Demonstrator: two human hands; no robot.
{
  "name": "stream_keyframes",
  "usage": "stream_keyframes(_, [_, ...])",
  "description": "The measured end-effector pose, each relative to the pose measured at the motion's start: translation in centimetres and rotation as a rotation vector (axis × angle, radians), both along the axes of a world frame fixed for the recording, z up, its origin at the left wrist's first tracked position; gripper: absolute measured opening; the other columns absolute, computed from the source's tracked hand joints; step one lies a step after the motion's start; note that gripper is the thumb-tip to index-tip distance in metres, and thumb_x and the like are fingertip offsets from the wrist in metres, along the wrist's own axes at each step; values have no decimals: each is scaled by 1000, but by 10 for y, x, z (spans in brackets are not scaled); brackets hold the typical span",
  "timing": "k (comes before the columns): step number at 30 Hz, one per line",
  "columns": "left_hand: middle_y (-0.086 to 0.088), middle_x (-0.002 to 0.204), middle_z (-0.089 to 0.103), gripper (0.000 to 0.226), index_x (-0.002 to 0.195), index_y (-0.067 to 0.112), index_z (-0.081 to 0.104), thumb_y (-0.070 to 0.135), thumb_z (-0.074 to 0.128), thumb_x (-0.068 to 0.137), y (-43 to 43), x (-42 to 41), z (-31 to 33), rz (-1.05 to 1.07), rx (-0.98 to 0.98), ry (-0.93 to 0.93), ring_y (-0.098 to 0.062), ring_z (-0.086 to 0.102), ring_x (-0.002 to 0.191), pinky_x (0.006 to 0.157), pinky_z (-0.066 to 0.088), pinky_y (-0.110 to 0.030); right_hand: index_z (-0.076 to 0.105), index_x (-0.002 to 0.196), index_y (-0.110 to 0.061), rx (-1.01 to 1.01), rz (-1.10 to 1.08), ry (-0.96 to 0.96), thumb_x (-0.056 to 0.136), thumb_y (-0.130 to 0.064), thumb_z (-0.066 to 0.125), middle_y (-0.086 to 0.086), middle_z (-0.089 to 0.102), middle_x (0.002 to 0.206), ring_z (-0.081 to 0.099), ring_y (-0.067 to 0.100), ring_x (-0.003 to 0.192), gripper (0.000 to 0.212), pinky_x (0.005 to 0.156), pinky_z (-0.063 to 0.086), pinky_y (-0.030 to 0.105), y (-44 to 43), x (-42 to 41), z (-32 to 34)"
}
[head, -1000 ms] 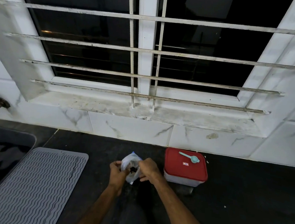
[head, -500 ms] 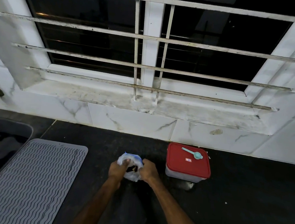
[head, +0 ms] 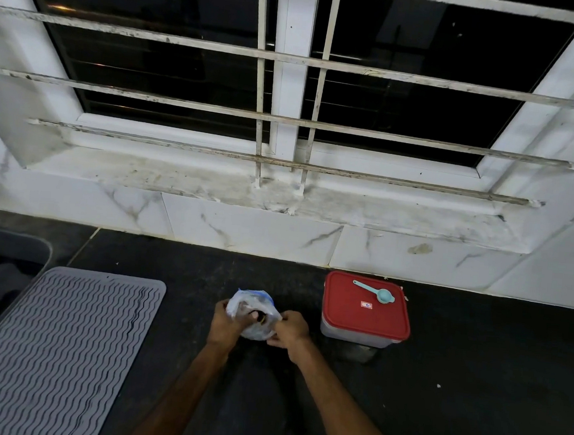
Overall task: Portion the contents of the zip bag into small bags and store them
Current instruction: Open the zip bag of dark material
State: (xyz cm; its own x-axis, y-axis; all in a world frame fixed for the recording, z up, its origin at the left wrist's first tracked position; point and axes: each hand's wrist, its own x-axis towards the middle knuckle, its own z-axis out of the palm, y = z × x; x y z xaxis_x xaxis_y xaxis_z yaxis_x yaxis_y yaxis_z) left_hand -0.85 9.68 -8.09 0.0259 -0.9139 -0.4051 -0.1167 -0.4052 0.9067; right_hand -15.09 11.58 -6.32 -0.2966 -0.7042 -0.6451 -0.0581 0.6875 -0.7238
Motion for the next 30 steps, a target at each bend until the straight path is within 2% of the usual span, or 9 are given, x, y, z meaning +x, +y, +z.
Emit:
stream_keyframes(4, [-5,106,58,81,128,9,36,6,88,66,6,-3,1,-57,-34,-162,-22,61,95,84,54,-39,58,91,-14,-93,1,135,89,-14,63,12,67,99,69,23,85,6,69,62,39,0,9,-13])
stream_keyframes(7, [-9,112,58,90,134,5,31,3,88,65,4,-6,5,-114,-115,-227,-23,61,98,81,50,-33,56,93,-15,-136,96,267,93,-19,57,9,65,99,67,23,88,4,76,61,45,1,16,-14])
stream_keyframes(11, [-12,113,57,93,136,-1,28,2,87,65,-2,-6,10,-157,-138,-259,-29,62,104,80,46,-31,54,97,-13,-122,224,375,92,-20,54,12,64,103,67,29,90,8,76,59,43,-1,13,-3])
stream_keyframes(17, [-12,115,51,84,134,0,24,-3,81,73,-7,4,20,-154,-88,-194,-24,57,100,79,48,-33,61,95,-15,-142,233,334,87,-37,60,9,69,96,70,26,84,23,77,60,44,-4,2,7])
stream_keyframes(18, [-14,116,52,81,134,-1,25,-3,80,75,-7,6,21,-136,-90,-190,-24,57,100,80,49,-34,62,94,-17,-148,229,335,85,-37,62,8,70,94,70,25,83,22,76,60,45,-6,0,5])
stream_keyframes(21, [-14,113,53,73,133,-3,28,-5,76,78,-4,11,24,-107,-96,-197,-25,57,99,79,49,-36,64,91,-17,-158,207,336,81,-20,68,7,69,94,70,24,82,11,74,61,44,-5,-3,12])
stream_keyframes(25, [-11,104,54,69,130,-6,33,-10,74,74,5,14,25,-103,-151,-285,-37,61,102,77,46,-35,65,95,-12,-201,207,358,81,-15,70,8,70,96,70,24,85,15,75,60,42,6,0,18])
stream_keyframes(28, [-9,103,54,70,132,-3,35,-11,73,73,16,12,23,-88,-141,-272,-32,61,99,81,50,-38,63,94,-13,-252,202,366,82,-10,69,9,69,96,68,24,86,14,73,59,39,15,2,15])
stream_keyframes(30, [-10,106,55,73,134,-3,34,-13,73,73,23,13,20,-84,-100,-238,-25,58,95,80,49,-35,63,100,-12,-273,197,369,82,-9,69,11,69,100,67,25,87,19,74,58,39,19,2,13])
